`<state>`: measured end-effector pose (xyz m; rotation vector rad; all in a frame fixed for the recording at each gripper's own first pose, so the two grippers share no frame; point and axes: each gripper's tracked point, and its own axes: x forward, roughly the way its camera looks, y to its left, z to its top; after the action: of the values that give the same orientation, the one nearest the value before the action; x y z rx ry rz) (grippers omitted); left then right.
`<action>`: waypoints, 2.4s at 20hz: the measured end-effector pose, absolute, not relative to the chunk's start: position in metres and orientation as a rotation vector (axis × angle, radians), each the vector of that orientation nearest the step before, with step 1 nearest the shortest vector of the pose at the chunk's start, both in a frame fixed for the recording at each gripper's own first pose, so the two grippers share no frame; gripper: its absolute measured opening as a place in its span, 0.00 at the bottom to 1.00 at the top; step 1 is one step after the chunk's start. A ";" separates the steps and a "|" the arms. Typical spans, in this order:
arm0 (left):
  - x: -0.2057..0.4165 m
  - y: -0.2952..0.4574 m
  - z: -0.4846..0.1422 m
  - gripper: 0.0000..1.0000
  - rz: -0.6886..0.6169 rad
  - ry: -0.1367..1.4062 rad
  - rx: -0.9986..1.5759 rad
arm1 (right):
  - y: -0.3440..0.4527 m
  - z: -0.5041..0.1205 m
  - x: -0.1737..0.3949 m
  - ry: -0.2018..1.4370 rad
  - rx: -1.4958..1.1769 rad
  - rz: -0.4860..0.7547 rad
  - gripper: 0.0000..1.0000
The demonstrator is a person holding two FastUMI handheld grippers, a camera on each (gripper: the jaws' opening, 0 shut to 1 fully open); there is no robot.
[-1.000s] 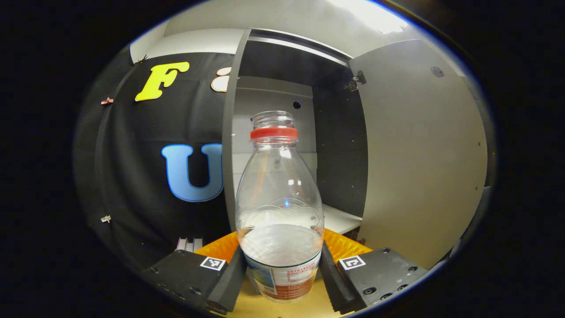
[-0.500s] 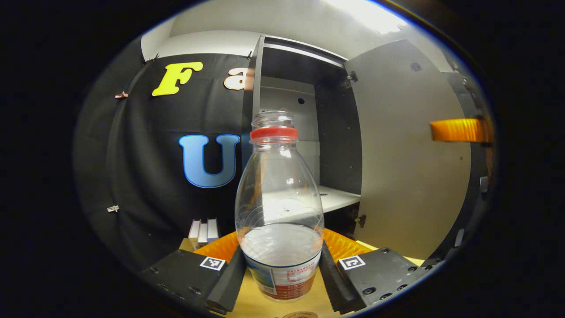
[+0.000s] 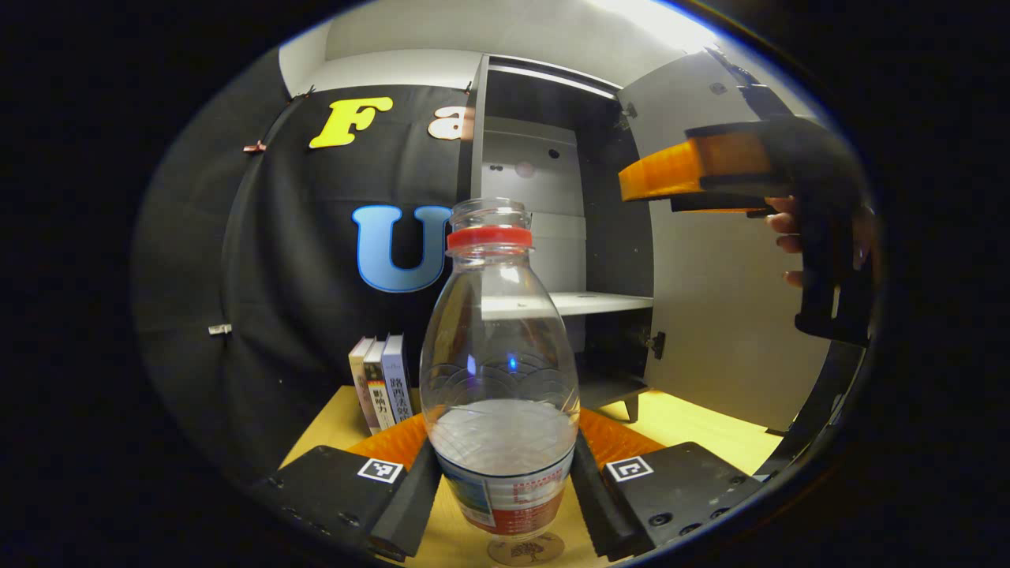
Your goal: Open the cabinet door with the right hand, grasp the bottle in the cabinet with the left hand and place it on the coaster, then close the cabinet door with the right hand.
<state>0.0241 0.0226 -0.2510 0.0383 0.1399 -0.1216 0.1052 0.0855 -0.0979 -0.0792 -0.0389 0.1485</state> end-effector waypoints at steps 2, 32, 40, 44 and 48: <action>0.020 0.021 -0.276 0.79 -0.102 0.137 0.056 | 0.079 -0.115 0.110 -0.021 -0.060 0.136 0.97; 0.038 0.012 -0.405 0.81 0.006 0.036 0.086 | 0.070 -0.261 0.114 0.284 0.054 0.183 0.98; 0.010 0.016 -0.427 0.82 0.013 0.150 0.066 | 0.074 -0.264 0.110 0.322 0.069 0.202 0.98; 0.012 0.018 -0.425 0.85 0.018 0.169 0.067 | 0.081 -0.258 0.106 0.321 0.046 0.215 0.98; 0.016 0.019 -0.418 0.86 0.019 0.173 0.036 | 0.082 -0.251 0.102 0.319 0.034 0.220 0.98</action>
<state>0.0155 0.0194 -0.4181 0.0364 0.1735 0.0193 0.1024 0.0815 -0.2514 0.0342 0.3188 0.2200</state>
